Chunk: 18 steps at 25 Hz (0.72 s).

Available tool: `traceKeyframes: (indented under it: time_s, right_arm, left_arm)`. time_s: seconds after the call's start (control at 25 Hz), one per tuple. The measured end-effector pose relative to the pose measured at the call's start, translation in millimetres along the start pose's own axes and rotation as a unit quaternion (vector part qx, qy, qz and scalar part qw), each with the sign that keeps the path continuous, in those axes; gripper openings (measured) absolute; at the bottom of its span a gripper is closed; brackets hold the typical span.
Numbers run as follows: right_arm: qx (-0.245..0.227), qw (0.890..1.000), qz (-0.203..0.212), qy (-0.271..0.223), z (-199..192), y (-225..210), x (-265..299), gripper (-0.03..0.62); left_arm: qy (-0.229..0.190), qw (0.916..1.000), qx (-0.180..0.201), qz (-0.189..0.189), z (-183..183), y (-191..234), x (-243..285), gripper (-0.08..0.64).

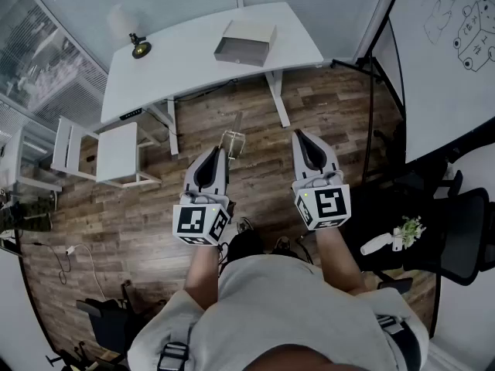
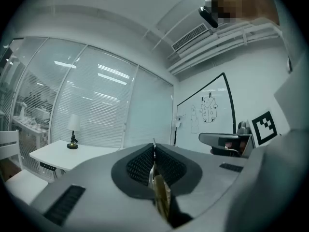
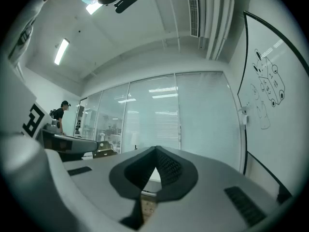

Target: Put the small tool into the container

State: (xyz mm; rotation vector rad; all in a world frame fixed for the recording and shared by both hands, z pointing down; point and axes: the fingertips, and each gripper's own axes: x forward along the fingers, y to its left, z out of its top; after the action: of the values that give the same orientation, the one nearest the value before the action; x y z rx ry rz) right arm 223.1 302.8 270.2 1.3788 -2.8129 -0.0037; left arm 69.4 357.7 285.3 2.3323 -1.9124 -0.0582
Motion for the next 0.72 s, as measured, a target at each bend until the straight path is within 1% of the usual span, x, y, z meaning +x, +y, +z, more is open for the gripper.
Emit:
traceKeyframes:
  time_s: [0.08, 0.16, 0.24, 0.36, 0.48, 0.72]
  right_arm:
    - [-0.014, 1.000, 0.009, -0.019, 12, 0, 12, 0.025]
    - [-0.023, 0.999, 0.014, -0.024, 15, 3, 21, 0.025]
    - [-0.024, 0.999, 0.018, -0.018, 9, 7, 26, 0.026]
    - [-0.010, 1.000, 0.023, -0.008, -3, 11, 30, 0.025]
    - [0.005, 0.999, 0.044, -0.002, -8, 16, 35, 0.026]
    - [-0.006, 0.999, 0.048, 0.006, -17, 20, 34, 0.026]
  left_arm:
    - [-0.017, 0.9998, 0.004, -0.010, 13, 12, 10, 0.031]
    - [-0.026, 0.9995, 0.006, -0.015, 19, 20, 15, 0.031]
    - [-0.026, 0.9996, 0.006, -0.010, 18, 25, 16, 0.031]
    - [-0.021, 0.9998, 0.004, -0.005, 13, 26, 17, 0.031]
    - [-0.020, 0.9997, 0.011, -0.004, 14, 23, 20, 0.031]
    - [-0.017, 0.9998, 0.011, -0.003, 13, 19, 23, 0.031]
